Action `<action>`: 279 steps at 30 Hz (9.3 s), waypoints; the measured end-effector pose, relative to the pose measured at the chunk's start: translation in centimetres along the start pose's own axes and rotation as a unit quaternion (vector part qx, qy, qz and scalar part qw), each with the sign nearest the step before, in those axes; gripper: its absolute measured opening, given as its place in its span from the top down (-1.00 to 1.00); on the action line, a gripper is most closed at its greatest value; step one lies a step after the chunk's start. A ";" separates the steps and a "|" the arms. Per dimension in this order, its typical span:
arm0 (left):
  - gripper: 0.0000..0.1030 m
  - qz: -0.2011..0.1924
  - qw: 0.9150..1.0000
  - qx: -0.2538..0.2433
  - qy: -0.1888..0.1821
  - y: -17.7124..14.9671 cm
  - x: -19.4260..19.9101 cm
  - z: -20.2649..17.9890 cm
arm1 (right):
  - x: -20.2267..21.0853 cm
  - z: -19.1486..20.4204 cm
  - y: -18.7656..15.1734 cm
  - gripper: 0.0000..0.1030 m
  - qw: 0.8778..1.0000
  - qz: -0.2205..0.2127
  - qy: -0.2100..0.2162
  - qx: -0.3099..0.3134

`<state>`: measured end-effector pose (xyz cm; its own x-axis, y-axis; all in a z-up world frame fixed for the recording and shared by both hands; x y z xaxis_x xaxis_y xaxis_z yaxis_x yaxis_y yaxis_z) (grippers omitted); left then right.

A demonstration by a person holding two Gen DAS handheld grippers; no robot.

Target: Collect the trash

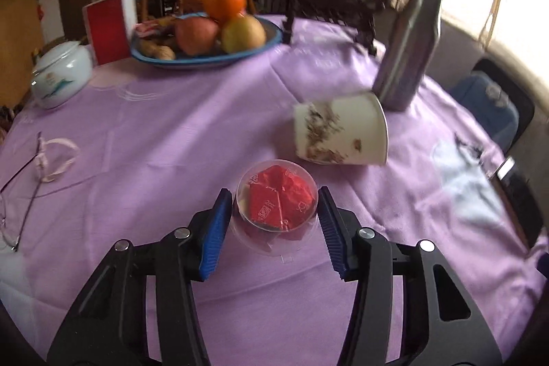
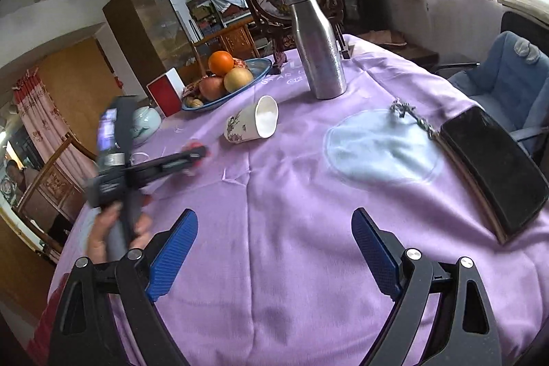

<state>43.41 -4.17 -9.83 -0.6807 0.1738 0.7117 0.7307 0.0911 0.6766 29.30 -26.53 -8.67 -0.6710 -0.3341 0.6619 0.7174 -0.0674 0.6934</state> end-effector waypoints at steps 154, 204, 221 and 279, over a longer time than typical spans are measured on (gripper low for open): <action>-0.01 -0.102 0.962 -0.221 -0.124 -24.9 22.8 -28.8 | 33.0 -14.7 -22.5 -0.60 0.969 -0.163 -0.164 -0.089; -0.01 0.149 0.915 -0.341 -0.160 -39.1 1.6 -41.8 | 14.0 -35.6 -39.6 -0.70 0.934 0.060 -0.166 -0.311; -0.01 0.163 0.912 -0.343 -0.155 -39.7 0.7 -41.9 | 13.1 -36.6 -39.6 -0.76 0.930 0.073 -0.151 -0.328; -0.86 0.031 0.910 -0.369 -0.184 -40.0 14.4 -40.6 | 29.5 -23.4 -36.7 -0.86 0.939 0.007 -0.289 -0.187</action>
<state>2.19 -45.08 -18.99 -0.4757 0.4851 0.7338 0.4406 -0.5906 0.6761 -12.48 -55.93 -21.28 -0.5730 0.2203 0.7894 0.6708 -0.4274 0.6061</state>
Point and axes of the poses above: each gripper's, at about its wrist camera, not at the fingertips, and x roughly against the way its jaws point, z to its left, y to its top, the point moved 5 cm from there along -x, roughly the way its jaws point, and after that the axes turned 7 degrees about x, right-handed, at the moved point
